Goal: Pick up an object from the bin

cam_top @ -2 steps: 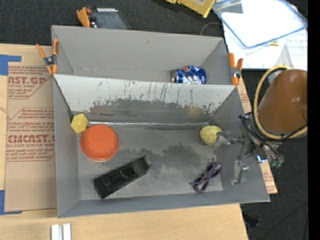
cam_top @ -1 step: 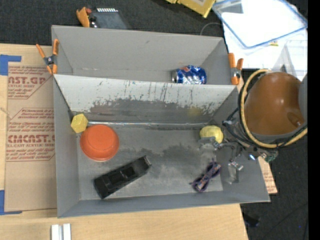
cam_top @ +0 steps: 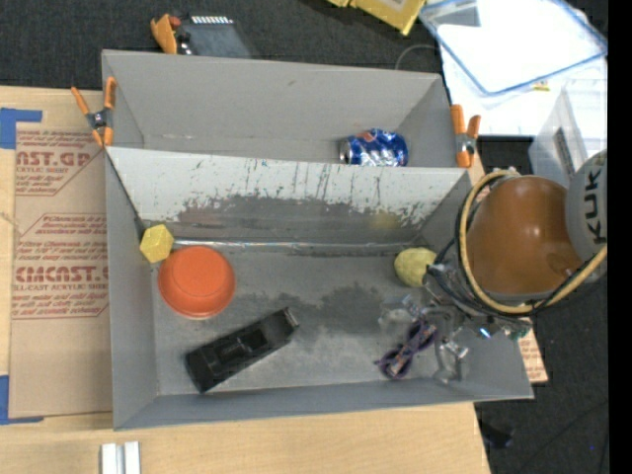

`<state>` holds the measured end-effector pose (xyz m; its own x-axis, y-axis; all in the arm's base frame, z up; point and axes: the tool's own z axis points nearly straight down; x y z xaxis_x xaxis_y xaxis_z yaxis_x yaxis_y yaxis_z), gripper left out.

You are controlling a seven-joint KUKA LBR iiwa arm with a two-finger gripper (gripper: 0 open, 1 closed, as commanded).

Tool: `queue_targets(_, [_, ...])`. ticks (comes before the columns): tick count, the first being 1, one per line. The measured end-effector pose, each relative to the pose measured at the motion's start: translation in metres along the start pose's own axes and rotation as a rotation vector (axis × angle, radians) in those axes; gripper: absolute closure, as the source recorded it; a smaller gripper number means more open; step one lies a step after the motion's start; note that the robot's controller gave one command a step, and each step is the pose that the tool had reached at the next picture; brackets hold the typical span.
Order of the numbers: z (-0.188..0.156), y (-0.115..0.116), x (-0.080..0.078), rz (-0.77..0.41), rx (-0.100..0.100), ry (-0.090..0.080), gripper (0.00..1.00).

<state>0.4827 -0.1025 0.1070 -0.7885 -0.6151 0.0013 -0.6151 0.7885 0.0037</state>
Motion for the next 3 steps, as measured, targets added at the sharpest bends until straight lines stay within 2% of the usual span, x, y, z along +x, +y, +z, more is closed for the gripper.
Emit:
queue_targets(1, [0.025,0.000,-0.005,-0.302,0.011,-0.006,0.00])
queue_targets(2, [0.037,-0.011,-0.019,-0.576,0.003,-0.004,1.00])
queue_targets(3, [0.037,-0.011,-0.019,-0.577,0.003,-0.004,1.00])
